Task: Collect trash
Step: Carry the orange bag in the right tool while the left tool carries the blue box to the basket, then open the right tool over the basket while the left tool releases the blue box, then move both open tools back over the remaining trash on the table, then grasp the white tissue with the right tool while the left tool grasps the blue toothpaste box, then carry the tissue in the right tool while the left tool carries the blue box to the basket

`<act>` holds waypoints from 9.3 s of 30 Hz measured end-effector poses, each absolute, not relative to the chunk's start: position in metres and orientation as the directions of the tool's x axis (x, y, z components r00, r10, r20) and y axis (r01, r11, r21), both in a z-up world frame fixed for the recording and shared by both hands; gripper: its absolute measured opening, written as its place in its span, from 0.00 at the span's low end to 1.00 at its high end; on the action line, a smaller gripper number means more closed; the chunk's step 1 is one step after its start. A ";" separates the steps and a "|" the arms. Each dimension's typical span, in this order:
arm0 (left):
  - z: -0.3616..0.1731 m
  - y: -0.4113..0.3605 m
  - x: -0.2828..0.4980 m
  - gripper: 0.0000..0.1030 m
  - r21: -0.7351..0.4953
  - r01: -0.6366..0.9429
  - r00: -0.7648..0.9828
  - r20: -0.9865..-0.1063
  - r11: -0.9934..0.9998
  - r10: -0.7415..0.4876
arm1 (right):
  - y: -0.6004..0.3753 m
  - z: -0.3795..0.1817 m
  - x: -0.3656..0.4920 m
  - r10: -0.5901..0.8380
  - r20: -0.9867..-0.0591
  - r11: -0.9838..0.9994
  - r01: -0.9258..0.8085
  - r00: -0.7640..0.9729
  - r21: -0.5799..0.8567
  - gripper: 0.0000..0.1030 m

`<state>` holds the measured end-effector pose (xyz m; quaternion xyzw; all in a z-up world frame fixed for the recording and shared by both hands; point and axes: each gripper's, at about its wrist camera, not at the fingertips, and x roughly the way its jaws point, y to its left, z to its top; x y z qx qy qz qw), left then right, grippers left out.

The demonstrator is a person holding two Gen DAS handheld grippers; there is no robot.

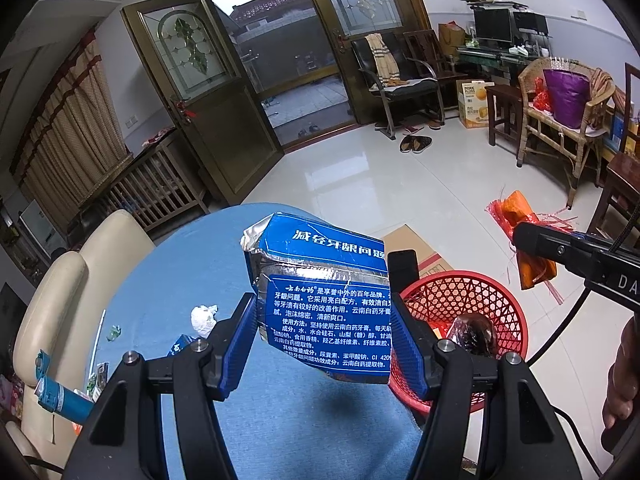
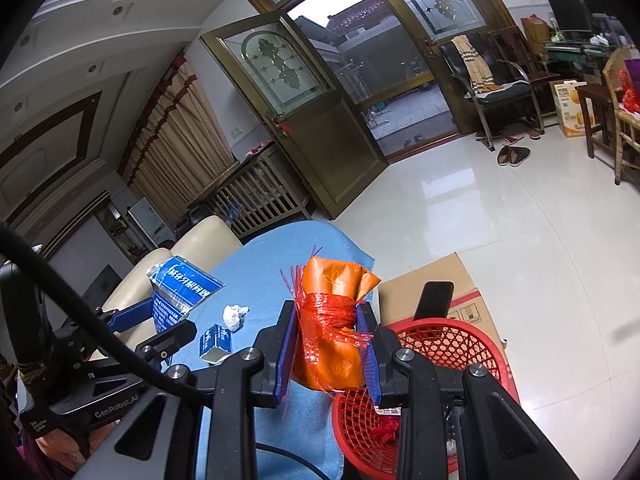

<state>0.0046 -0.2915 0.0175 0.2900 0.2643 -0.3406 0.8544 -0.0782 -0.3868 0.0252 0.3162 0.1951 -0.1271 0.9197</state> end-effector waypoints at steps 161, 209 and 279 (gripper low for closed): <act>-0.112 -0.015 0.255 0.64 0.076 0.277 0.542 -0.836 0.958 -0.090 | -0.243 -0.091 0.350 0.312 -0.727 0.850 0.163 0.611 0.501 0.60; -0.088 -0.163 0.253 0.64 -0.029 0.417 0.492 -0.834 0.908 -0.252 | -0.335 -0.059 0.123 0.072 -0.593 0.859 0.252 0.802 0.445 0.30; 0.037 -0.196 0.058 0.64 0.227 0.661 0.681 -0.582 0.715 -0.445 | -0.353 0.042 -0.072 -0.083 -0.398 0.845 0.276 0.914 0.458 0.30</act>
